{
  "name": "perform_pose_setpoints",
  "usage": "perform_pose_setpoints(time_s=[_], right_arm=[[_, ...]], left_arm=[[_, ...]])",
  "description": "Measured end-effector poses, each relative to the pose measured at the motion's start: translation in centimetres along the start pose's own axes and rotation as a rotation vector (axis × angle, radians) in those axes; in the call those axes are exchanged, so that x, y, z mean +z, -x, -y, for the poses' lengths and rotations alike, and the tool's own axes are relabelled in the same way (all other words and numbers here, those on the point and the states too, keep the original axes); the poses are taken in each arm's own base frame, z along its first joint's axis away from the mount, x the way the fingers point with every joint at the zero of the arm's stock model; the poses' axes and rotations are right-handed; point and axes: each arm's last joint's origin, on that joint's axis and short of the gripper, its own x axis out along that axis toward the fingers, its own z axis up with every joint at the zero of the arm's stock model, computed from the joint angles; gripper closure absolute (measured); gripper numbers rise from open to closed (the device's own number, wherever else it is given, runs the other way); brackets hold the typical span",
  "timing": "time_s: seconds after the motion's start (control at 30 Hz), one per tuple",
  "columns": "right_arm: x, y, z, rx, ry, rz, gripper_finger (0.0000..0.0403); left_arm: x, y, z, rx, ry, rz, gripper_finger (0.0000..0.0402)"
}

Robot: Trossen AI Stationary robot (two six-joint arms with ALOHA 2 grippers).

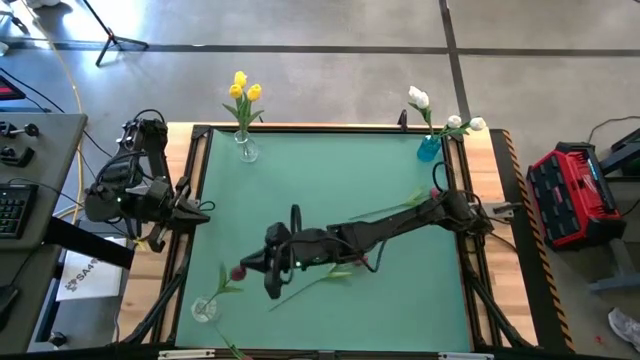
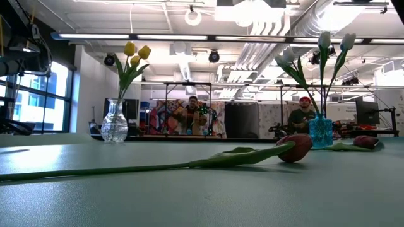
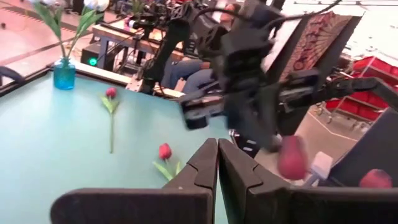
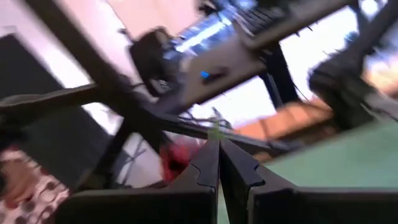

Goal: Sort flowers into vase by color
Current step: Adjust the red flower in the bottom transparent vase

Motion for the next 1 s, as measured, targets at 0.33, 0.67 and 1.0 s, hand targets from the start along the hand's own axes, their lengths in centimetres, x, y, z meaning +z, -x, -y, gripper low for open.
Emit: perform_pose_setpoints(time_s=[0.33,0.67,1.0], right_arm=[[-0.7,0.1,1.0,-0.15,-0.118,-0.044,0.0403],[1.0,1.2,-1.2,-0.252,-0.038,0.002,0.0403],[-0.4,2.5,-1.9,-0.171,0.06,-0.39,0.0403]], left_arm=[[0.0,0.0,-0.2,0.036,0.029,0.02,0.0401],[-0.1,0.0,0.2,-0.034,0.086,-0.026,0.0401],[-2.7,-1.1,2.8,-0.133,-0.137,-0.217,0.0401]])
